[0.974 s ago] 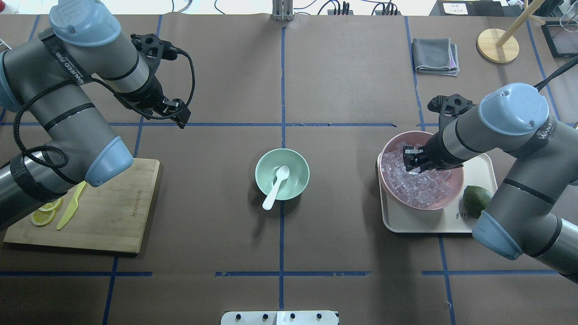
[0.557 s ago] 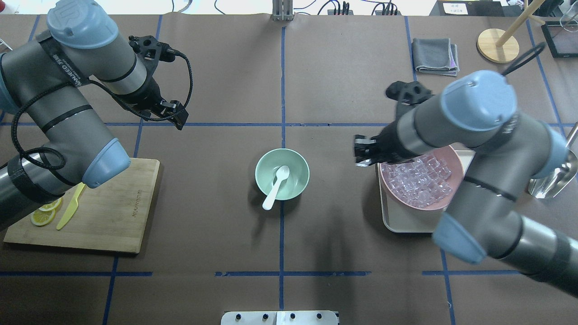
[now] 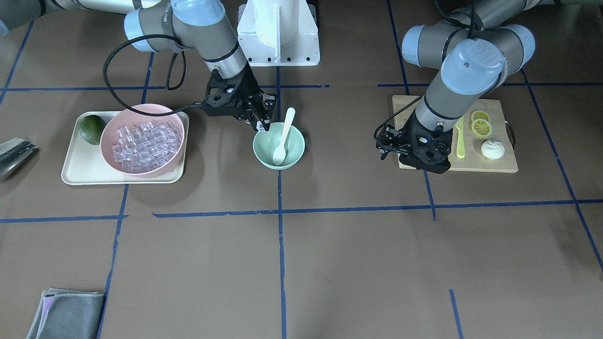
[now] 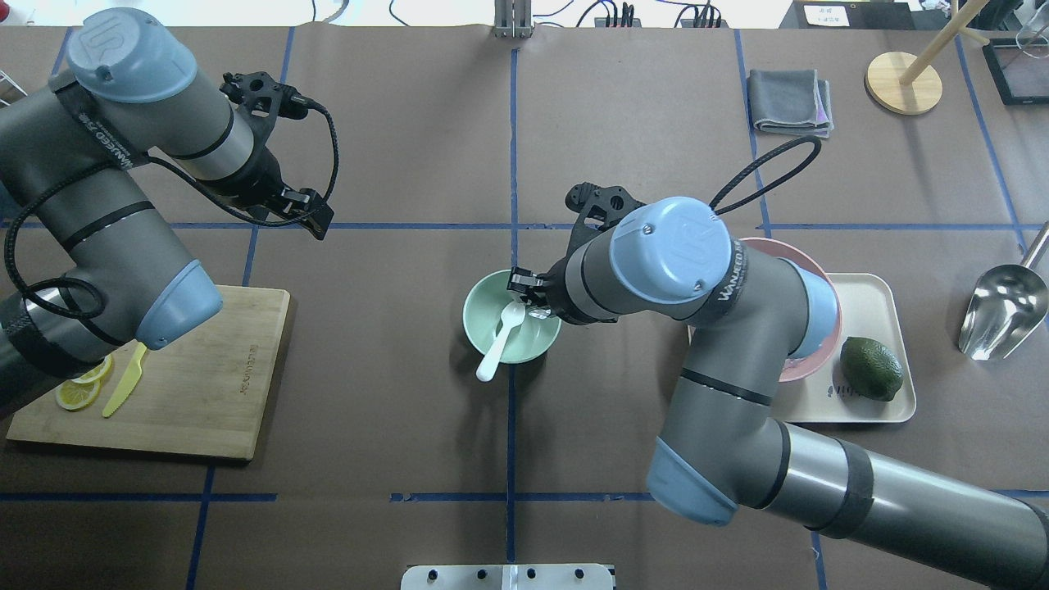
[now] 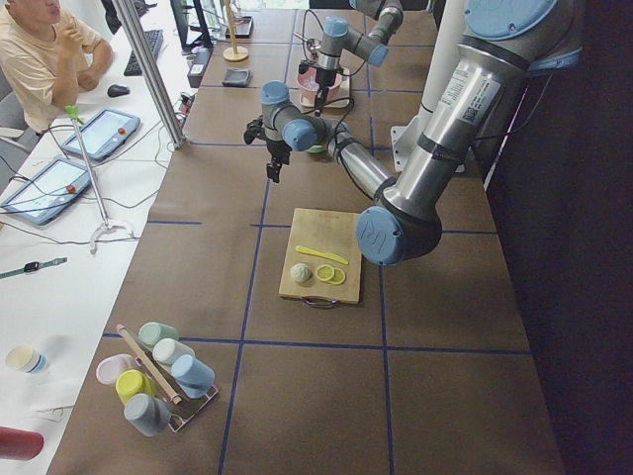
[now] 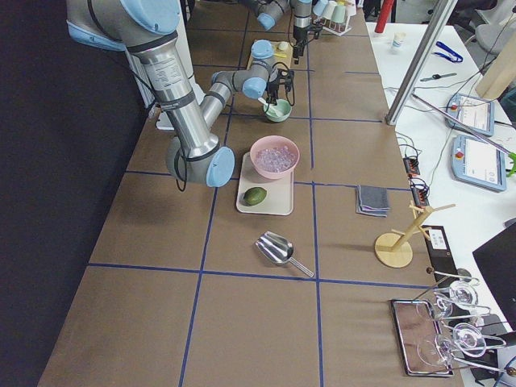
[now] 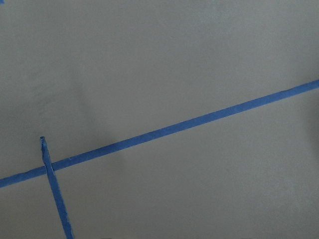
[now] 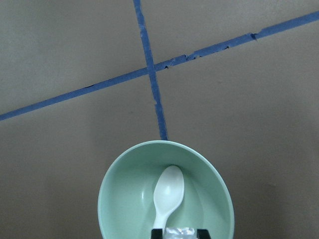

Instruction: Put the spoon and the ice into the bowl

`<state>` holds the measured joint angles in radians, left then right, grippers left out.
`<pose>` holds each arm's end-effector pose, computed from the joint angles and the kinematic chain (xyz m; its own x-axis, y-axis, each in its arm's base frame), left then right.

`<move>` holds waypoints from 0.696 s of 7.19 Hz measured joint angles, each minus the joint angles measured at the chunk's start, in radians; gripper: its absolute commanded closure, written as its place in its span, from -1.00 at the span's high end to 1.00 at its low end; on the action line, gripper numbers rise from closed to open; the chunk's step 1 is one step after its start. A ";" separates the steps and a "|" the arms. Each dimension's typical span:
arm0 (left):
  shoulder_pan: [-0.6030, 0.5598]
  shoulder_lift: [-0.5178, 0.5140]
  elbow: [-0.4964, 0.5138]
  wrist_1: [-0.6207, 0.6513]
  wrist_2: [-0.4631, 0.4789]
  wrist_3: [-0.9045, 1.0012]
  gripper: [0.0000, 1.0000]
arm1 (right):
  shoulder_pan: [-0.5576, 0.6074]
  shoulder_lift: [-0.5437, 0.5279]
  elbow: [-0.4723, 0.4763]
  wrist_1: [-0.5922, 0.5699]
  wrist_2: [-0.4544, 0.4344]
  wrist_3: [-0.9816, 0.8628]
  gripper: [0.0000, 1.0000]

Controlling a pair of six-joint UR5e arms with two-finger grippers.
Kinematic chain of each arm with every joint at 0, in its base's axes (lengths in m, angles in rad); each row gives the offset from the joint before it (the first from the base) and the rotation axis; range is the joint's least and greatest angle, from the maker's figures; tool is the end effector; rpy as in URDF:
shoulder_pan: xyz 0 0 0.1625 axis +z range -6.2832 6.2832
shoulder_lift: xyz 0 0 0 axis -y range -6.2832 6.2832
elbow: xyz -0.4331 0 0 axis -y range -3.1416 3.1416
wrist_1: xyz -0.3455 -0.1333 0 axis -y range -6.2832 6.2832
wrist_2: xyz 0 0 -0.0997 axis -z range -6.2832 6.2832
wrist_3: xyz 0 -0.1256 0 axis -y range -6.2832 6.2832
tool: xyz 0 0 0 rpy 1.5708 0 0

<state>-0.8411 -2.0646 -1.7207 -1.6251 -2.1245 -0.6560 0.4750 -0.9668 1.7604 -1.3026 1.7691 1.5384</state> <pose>0.3676 -0.5119 0.3543 0.6354 0.3006 -0.7113 -0.1554 0.9520 0.2636 -0.5234 -0.3912 0.2456 0.4427 0.1920 0.8759 -0.2812 0.9573 -0.0677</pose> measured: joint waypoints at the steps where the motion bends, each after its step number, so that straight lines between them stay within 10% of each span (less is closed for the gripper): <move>1: 0.000 0.001 -0.003 -0.001 0.000 -0.004 0.83 | -0.011 0.008 -0.028 0.033 -0.023 0.004 0.99; 5: 0.000 0.023 -0.036 0.000 0.000 -0.006 0.85 | -0.007 0.007 -0.039 0.070 -0.036 0.058 1.00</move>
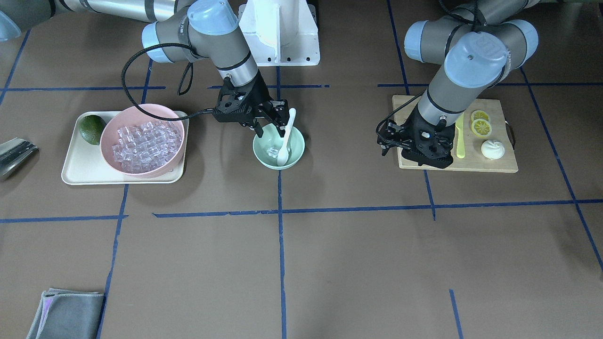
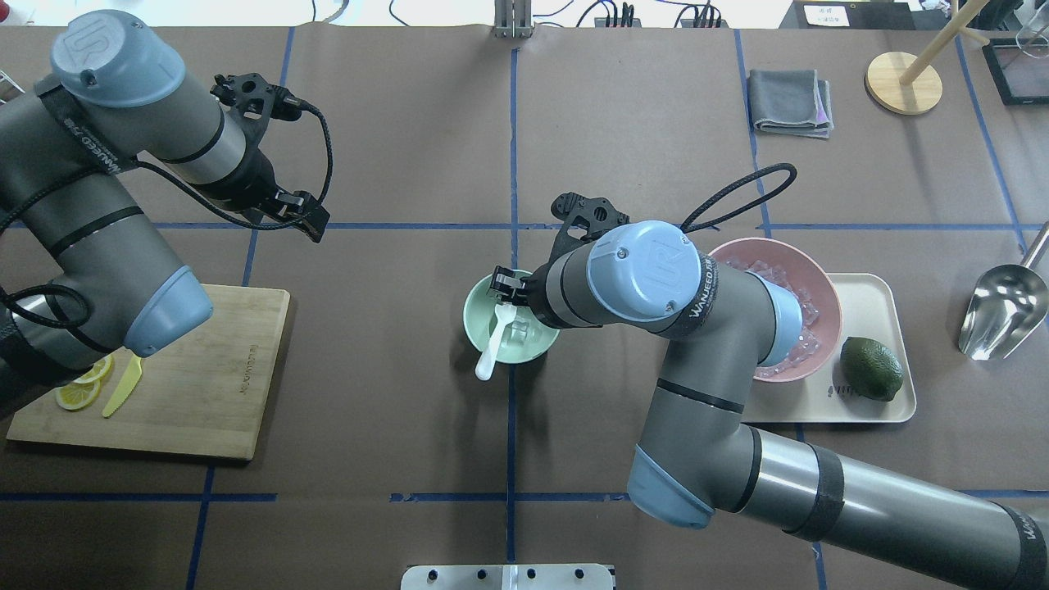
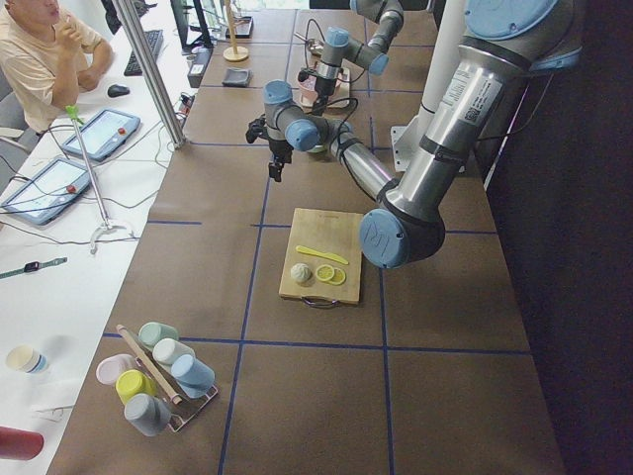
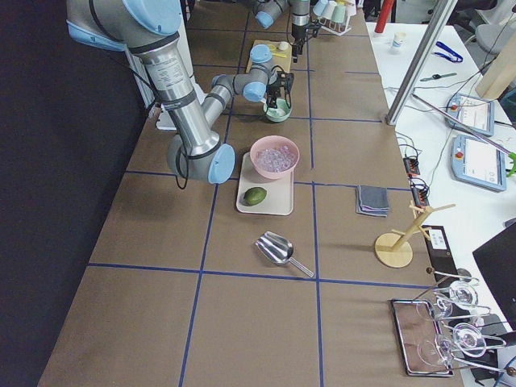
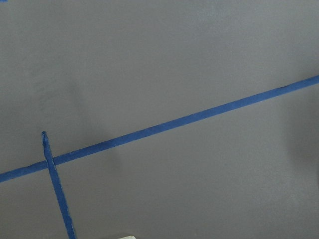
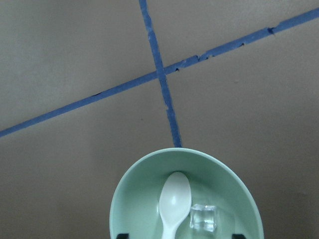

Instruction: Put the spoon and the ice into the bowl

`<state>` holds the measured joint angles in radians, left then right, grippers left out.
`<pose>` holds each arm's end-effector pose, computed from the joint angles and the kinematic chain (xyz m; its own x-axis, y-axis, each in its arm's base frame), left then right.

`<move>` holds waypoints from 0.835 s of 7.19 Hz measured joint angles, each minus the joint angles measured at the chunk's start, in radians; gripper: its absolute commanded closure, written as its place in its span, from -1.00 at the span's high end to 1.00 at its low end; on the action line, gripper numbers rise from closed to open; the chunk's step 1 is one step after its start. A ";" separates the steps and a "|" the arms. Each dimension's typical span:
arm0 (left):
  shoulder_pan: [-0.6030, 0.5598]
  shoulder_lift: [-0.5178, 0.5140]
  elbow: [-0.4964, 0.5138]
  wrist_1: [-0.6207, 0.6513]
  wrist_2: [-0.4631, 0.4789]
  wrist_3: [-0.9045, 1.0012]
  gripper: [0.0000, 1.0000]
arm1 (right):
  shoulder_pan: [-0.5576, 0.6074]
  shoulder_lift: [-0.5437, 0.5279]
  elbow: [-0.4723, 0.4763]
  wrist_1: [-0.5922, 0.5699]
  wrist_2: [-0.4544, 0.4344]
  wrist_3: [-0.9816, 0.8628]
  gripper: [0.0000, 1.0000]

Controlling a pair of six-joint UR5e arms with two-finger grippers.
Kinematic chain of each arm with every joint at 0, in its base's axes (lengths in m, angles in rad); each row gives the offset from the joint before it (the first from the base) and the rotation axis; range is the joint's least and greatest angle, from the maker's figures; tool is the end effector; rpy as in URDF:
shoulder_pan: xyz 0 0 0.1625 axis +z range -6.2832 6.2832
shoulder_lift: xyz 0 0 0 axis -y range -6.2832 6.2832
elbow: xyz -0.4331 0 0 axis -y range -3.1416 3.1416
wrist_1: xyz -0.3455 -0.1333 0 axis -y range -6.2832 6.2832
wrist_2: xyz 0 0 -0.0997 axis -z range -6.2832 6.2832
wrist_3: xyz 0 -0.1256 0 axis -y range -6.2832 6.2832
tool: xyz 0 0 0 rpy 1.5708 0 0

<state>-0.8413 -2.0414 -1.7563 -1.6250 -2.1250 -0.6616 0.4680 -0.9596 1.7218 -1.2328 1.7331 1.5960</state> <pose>0.3600 -0.5036 0.3537 0.6302 0.3018 -0.7154 -0.1497 0.9513 0.2694 -0.5328 -0.3959 0.2460 0.3966 0.2283 0.8892 -0.3267 0.9403 -0.0957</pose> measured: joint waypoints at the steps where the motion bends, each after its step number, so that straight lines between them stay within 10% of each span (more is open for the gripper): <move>1: -0.003 0.018 -0.013 0.000 0.000 0.006 0.91 | 0.034 -0.039 0.043 0.000 0.033 -0.003 1.00; 6: -0.272 0.201 -0.032 0.035 -0.092 0.423 0.99 | 0.564 -0.523 0.213 -0.016 0.539 -0.570 1.00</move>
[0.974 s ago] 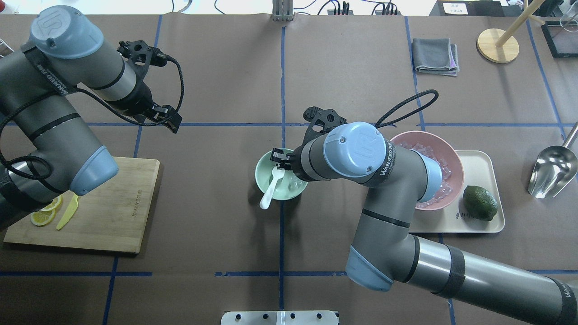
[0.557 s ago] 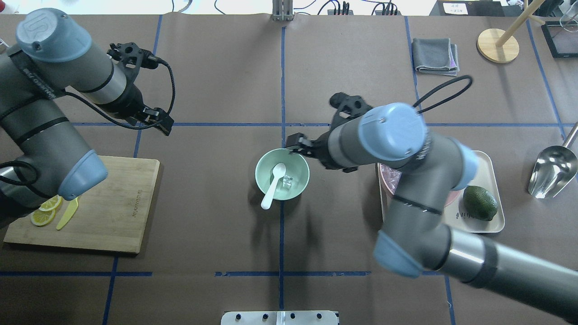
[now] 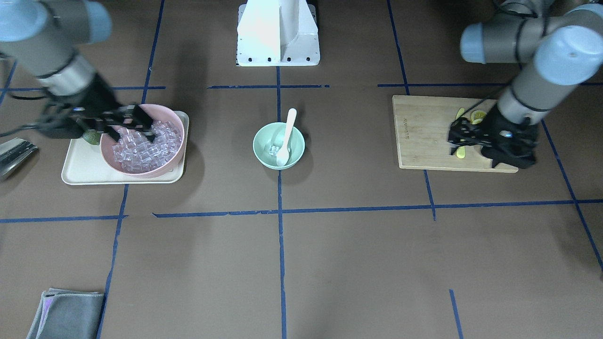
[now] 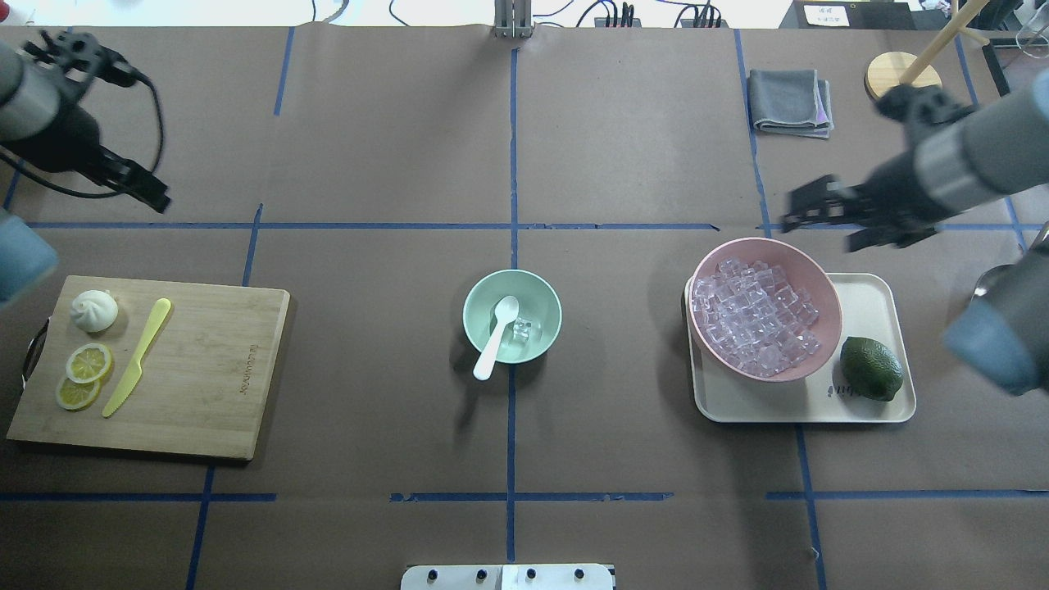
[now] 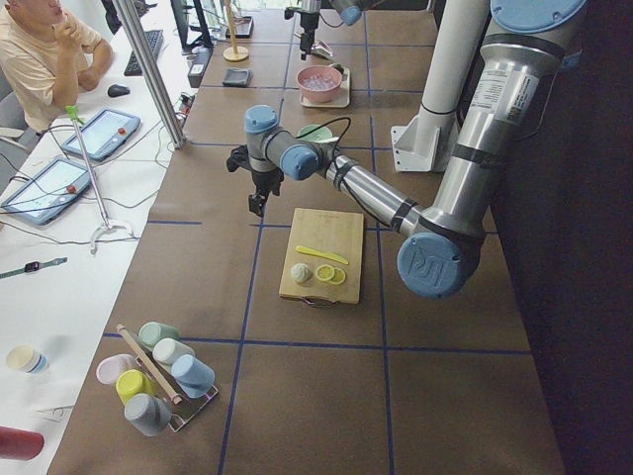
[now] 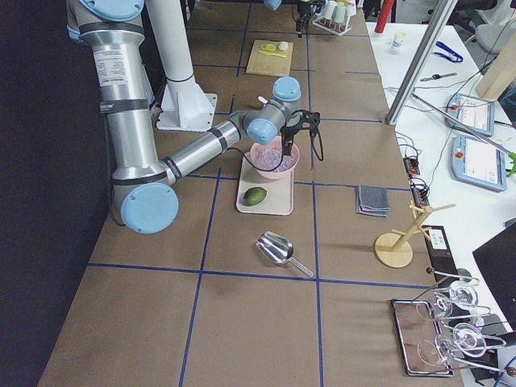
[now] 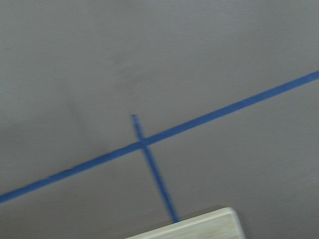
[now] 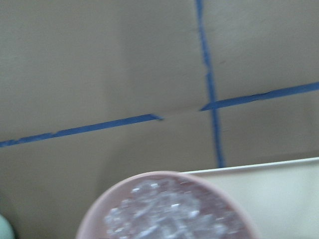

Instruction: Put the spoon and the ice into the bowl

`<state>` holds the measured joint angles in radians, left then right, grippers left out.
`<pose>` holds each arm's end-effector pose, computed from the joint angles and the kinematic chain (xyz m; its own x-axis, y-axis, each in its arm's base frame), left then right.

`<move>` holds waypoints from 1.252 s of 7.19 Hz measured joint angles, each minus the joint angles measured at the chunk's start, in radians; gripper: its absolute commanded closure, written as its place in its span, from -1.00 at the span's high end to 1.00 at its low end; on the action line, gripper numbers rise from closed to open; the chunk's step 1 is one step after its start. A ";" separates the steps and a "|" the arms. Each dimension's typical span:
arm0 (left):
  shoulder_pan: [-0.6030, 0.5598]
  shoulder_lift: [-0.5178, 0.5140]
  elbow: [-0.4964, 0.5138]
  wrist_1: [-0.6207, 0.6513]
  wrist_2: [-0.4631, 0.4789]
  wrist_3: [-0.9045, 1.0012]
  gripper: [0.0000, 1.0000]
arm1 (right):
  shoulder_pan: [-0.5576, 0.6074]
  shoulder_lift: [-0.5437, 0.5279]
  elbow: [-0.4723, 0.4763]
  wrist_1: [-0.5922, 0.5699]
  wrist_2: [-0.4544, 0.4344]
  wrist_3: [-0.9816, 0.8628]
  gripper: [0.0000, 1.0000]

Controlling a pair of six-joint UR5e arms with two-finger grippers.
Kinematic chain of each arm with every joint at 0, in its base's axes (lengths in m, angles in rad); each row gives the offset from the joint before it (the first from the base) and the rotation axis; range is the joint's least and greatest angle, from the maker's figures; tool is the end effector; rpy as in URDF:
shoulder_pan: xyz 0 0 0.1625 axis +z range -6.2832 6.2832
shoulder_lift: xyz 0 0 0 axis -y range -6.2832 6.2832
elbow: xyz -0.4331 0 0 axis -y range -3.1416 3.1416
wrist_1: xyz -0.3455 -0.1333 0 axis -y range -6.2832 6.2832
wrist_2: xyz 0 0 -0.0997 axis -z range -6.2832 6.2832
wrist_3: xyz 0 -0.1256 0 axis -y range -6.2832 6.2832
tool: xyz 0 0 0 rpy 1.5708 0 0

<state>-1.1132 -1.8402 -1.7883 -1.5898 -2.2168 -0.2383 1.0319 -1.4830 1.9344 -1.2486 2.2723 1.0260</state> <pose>0.1941 -0.5247 0.4577 0.6621 0.4119 -0.6261 -0.2369 0.9076 0.3466 -0.2052 -0.4450 0.4422 0.5338 0.1214 0.8368 -0.1725 0.9845 -0.0328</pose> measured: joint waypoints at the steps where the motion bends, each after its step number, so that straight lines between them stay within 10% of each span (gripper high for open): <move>1: -0.086 0.015 0.012 0.049 -0.023 0.130 0.99 | 0.133 -0.073 -0.049 -0.004 0.078 -0.237 1.00; 4: -0.281 0.027 0.033 0.225 -0.039 0.439 0.99 | 0.418 -0.125 -0.284 -0.035 0.205 -0.817 1.00; 9: -0.400 0.098 0.050 0.315 -0.112 0.590 1.00 | 0.505 -0.126 -0.337 -0.217 0.196 -1.128 1.00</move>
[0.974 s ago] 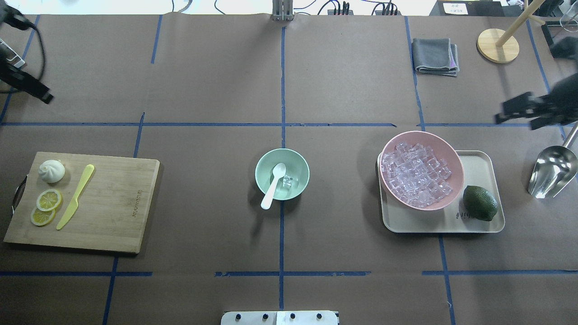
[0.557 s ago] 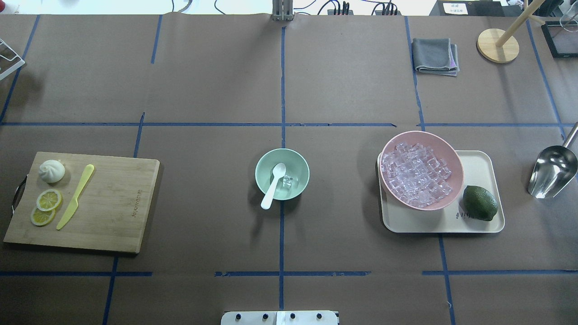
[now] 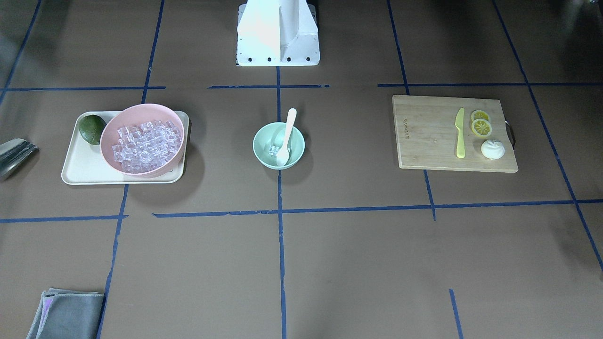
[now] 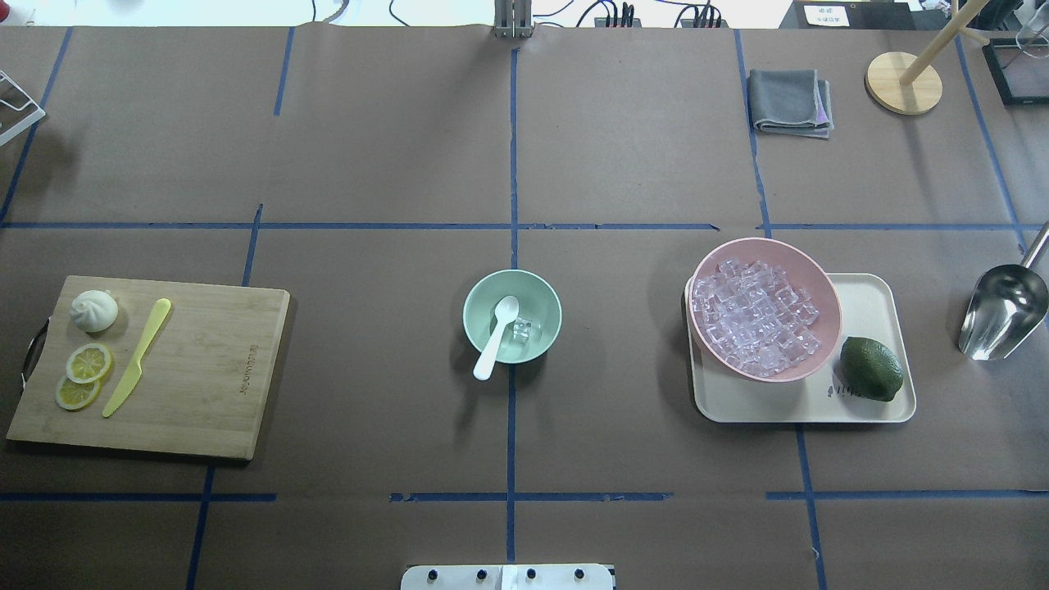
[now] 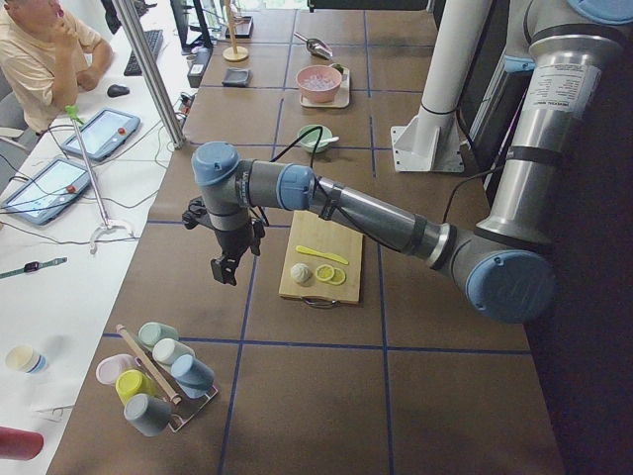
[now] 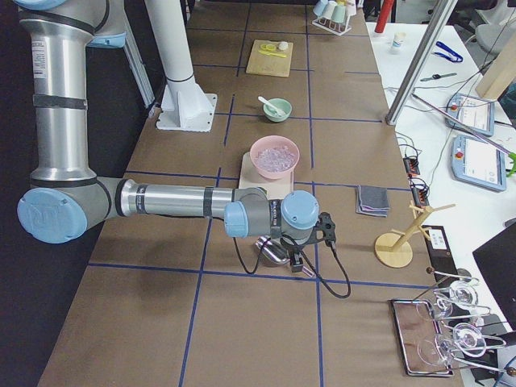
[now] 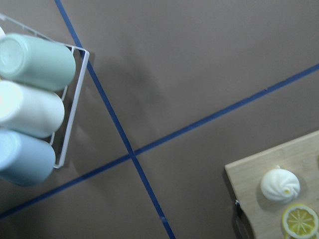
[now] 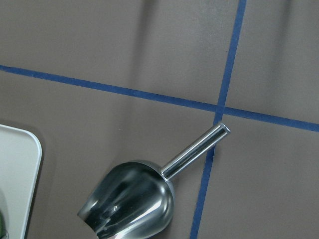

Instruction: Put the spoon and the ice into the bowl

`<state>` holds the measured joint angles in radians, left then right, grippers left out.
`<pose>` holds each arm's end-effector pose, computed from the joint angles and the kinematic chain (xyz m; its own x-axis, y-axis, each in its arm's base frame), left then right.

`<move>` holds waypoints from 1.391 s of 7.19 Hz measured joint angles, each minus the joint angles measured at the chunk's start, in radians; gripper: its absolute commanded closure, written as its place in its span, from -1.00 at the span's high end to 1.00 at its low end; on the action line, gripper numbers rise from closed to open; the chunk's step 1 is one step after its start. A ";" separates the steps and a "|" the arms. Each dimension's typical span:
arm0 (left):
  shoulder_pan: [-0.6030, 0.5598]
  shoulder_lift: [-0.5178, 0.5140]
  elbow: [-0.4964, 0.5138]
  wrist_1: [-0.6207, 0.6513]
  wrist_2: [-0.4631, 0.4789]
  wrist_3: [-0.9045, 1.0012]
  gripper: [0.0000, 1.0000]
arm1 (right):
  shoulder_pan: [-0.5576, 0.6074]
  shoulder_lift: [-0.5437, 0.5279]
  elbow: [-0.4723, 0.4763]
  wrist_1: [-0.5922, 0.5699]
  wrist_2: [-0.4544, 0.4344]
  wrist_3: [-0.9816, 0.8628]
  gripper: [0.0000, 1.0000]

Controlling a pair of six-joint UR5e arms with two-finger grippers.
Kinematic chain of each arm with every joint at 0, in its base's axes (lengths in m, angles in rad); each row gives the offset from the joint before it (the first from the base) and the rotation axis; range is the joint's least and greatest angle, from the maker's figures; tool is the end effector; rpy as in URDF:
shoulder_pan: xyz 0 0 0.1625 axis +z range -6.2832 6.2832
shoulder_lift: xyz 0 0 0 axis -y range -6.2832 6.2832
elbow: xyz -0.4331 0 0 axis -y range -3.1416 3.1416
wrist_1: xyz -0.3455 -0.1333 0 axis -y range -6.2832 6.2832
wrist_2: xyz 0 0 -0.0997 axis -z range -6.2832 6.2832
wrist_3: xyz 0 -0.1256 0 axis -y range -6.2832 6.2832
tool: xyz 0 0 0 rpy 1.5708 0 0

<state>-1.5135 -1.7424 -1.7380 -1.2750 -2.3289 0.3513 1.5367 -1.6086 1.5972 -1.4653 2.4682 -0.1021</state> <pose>-0.0180 -0.5052 0.5612 0.6594 0.4100 -0.6302 -0.3026 0.9121 0.2768 0.0202 -0.4367 0.6678 0.6141 -0.1956 0.7646 0.0970 0.9802 0.1728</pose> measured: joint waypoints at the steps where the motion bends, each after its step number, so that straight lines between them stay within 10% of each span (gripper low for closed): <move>1: -0.002 0.039 0.006 0.009 -0.039 0.002 1.00 | 0.000 0.001 -0.004 -0.007 -0.012 -0.005 1.00; 10: 0.001 0.101 0.148 -0.029 -0.046 0.006 1.00 | -0.031 0.078 -0.014 -0.082 -0.068 0.003 1.00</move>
<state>-1.5120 -1.6413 -1.5898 -1.3039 -2.3744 0.3571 1.5059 -1.5304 1.5830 -1.5473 2.4003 -0.0993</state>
